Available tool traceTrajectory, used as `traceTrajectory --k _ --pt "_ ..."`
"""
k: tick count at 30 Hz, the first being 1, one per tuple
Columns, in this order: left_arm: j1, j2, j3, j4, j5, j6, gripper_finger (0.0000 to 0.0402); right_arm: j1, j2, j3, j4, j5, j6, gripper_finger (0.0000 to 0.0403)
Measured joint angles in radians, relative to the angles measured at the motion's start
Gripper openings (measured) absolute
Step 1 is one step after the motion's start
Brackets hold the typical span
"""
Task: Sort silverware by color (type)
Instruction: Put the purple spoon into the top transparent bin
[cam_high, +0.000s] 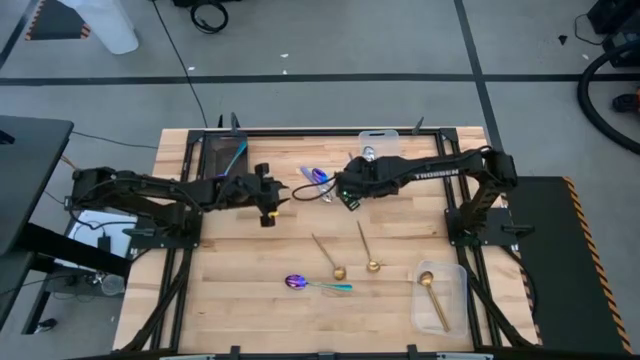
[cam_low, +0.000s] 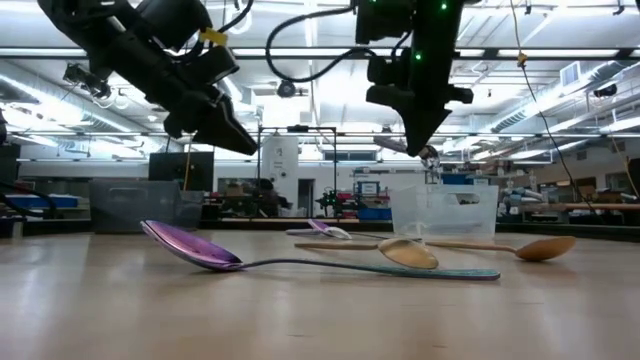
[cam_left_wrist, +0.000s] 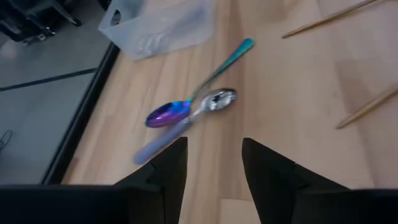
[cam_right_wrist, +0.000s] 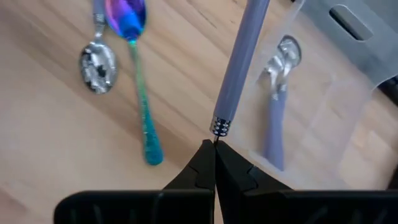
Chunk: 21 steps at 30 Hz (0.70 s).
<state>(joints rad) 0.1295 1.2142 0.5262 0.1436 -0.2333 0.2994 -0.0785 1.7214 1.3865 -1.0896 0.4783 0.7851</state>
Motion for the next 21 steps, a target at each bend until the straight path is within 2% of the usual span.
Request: traceTrajectory --k 8,10,15,21 --pt "0.047 0.0 0.0 0.048 0.004 0.001 0.016 -0.09 0.0 0.0 0.015 -0.024 -0.155 0.0007" --pt "0.062 0.0 0.0 0.066 0.044 -0.004 0.016 -0.085 0.0 0.0 0.067 -0.038 -0.231 0.0007" --pt "0.093 0.0 0.0 0.152 0.226 -0.061 0.016 -0.04 0.001 0.0 0.241 -0.073 -0.405 0.0007" --pt "0.093 0.0 0.0 0.207 0.261 -0.111 0.016 0.024 -0.005 0.0 0.473 -0.053 -0.544 0.0007"
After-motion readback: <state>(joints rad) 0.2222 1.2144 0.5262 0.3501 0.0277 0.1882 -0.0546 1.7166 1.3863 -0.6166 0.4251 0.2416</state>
